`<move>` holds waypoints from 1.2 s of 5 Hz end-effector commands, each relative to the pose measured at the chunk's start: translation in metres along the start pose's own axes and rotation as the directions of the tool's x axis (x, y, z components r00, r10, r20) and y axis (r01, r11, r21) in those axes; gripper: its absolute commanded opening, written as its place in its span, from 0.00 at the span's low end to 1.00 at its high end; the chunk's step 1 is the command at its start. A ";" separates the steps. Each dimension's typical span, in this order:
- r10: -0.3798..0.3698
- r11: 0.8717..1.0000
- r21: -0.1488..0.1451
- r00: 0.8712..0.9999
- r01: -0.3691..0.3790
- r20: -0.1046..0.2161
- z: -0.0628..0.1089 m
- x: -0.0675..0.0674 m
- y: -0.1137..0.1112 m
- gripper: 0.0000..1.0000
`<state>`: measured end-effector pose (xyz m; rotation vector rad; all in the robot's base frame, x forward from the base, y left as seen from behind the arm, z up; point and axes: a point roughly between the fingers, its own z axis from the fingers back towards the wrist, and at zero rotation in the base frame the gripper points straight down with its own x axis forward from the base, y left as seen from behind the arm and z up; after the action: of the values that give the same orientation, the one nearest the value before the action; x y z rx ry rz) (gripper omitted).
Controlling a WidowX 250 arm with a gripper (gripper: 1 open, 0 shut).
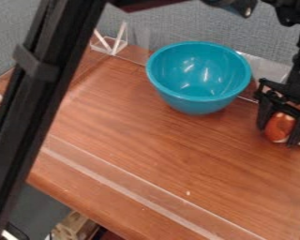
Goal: Put the mushroom in the blue bowl
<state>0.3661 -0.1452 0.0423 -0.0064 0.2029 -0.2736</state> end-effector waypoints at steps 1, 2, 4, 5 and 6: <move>0.004 1.000 -0.014 0.993 -0.003 0.116 0.046 -0.003 0.003 0.00; 0.006 1.000 -0.015 0.993 -0.004 0.118 0.047 -0.005 0.005 0.00; 0.005 1.000 -0.016 0.993 -0.004 0.117 0.047 -0.007 0.009 0.00; 0.002 1.000 -0.017 0.993 0.000 0.117 0.047 -0.008 0.009 0.00; -0.002 1.000 -0.016 0.993 0.004 0.119 0.048 -0.010 0.010 0.00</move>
<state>0.3602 -0.1368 0.0452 -0.0141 0.2096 -0.2839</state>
